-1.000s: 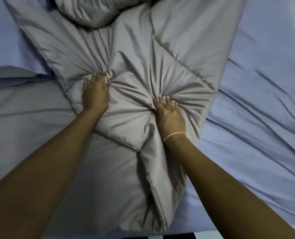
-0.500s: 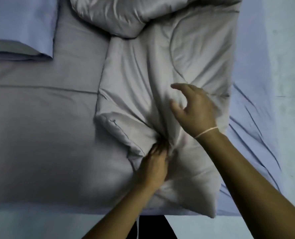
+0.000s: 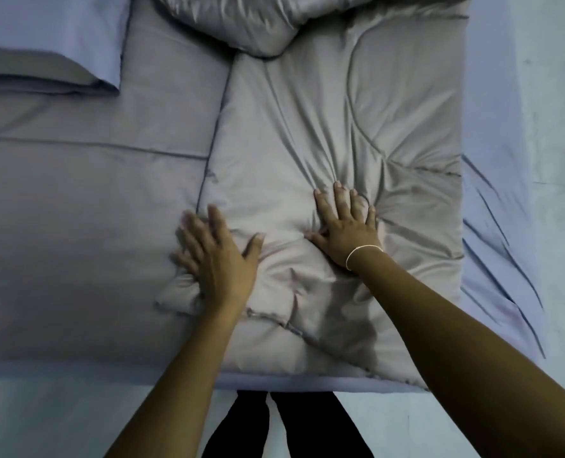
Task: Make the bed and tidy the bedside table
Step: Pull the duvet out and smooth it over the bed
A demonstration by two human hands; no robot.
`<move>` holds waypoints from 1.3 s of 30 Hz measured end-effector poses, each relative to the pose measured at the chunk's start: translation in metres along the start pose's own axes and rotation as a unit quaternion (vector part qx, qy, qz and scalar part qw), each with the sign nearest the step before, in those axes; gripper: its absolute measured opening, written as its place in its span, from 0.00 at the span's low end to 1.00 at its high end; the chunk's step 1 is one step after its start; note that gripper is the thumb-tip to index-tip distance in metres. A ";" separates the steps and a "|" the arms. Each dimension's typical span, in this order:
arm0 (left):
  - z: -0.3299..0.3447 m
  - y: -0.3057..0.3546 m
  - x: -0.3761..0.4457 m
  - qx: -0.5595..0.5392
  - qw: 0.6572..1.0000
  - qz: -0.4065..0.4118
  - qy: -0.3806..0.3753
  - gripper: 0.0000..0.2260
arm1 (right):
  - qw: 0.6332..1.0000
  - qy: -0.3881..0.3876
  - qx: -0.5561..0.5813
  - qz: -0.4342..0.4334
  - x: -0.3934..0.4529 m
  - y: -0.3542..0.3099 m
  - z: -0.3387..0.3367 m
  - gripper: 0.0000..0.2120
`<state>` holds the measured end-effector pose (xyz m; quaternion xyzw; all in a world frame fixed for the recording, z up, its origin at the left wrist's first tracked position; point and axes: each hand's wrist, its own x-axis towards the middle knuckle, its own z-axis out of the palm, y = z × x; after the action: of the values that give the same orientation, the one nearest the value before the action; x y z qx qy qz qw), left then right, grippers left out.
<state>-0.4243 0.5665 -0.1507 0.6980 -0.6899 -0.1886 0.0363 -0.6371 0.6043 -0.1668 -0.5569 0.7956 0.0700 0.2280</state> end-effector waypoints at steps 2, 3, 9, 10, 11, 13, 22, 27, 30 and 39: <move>0.014 -0.013 0.014 -0.014 0.999 -0.038 -0.024 0.45 | 1.000 -0.003 0.013 0.001 0.008 0.000 0.003 0.39; 0.020 -0.017 0.014 -0.009 0.999 -0.029 -0.020 0.46 | 1.000 0.004 0.022 -0.003 0.011 -0.002 0.004 0.38; 0.045 -0.005 0.006 0.036 0.997 0.033 0.060 0.30 | 0.988 0.143 0.046 -0.023 -0.001 0.003 -0.010 0.18; 0.047 -0.001 0.006 0.039 0.996 0.034 0.069 0.29 | 0.986 0.158 0.055 -0.020 -0.006 0.008 -0.018 0.17; 0.047 0.003 0.007 0.043 0.996 0.035 0.074 0.28 | 0.985 0.159 0.065 -0.017 -0.010 0.014 -0.025 0.16; 0.049 0.019 0.003 0.040 0.995 0.045 0.074 0.26 | 0.988 0.129 0.084 -0.018 -0.022 0.033 -0.033 0.16; 0.090 0.168 -0.061 -0.086 0.969 0.231 -0.033 0.26 | 0.941 0.262 0.191 0.096 -0.126 0.199 -0.022 0.21; 0.117 0.281 -0.153 -0.169 0.903 0.327 -0.221 0.27 | 0.887 0.318 0.231 0.243 -0.189 0.311 -0.044 0.17; 0.121 0.328 -0.209 -0.217 0.826 0.374 -0.362 0.25 | 0.823 0.298 0.331 0.353 -0.213 0.368 -0.054 0.16; 0.114 0.284 -0.246 -0.338 0.867 0.343 -0.127 0.17 | 0.859 0.224 0.397 0.233 -0.243 0.322 -0.027 0.35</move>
<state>-0.7234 0.8177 -0.1153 0.3324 -0.7787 -0.4725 0.2446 -0.8734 0.9211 -0.0815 -0.2181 0.8921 -0.3272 0.2227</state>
